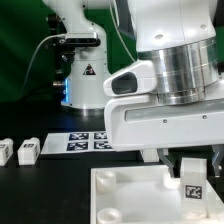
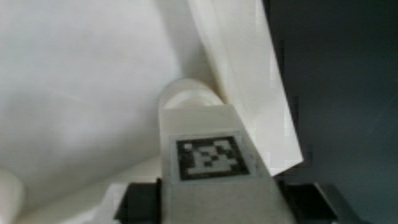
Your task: Assemble one leg
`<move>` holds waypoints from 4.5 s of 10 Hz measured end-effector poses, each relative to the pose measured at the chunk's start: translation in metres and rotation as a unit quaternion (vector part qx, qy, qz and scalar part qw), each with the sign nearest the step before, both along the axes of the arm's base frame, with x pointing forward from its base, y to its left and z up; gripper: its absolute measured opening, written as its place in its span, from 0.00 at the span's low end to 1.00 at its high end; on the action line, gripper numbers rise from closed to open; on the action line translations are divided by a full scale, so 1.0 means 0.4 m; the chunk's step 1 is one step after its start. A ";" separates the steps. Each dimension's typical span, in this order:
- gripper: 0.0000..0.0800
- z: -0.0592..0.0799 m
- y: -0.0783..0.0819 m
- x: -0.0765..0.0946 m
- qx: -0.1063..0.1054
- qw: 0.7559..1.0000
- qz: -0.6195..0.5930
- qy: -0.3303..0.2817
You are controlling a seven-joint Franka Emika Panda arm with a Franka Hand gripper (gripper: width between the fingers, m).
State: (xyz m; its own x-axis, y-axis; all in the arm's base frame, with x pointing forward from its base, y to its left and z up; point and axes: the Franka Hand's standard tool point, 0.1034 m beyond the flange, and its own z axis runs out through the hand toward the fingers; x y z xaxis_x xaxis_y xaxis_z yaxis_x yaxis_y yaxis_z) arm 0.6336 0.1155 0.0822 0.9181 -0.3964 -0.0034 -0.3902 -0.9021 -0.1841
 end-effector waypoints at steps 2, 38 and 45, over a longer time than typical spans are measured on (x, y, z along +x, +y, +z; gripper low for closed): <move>0.39 -0.002 -0.002 0.000 0.012 0.989 -0.143 0.021; 0.36 -0.004 -0.012 -0.021 0.071 0.806 -0.582 0.081; 0.81 -0.020 0.010 -0.029 0.019 0.982 -0.182 0.047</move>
Offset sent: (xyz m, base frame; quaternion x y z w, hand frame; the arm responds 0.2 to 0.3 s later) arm -0.0009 0.0124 -0.0035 0.0457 0.0573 0.4487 0.8907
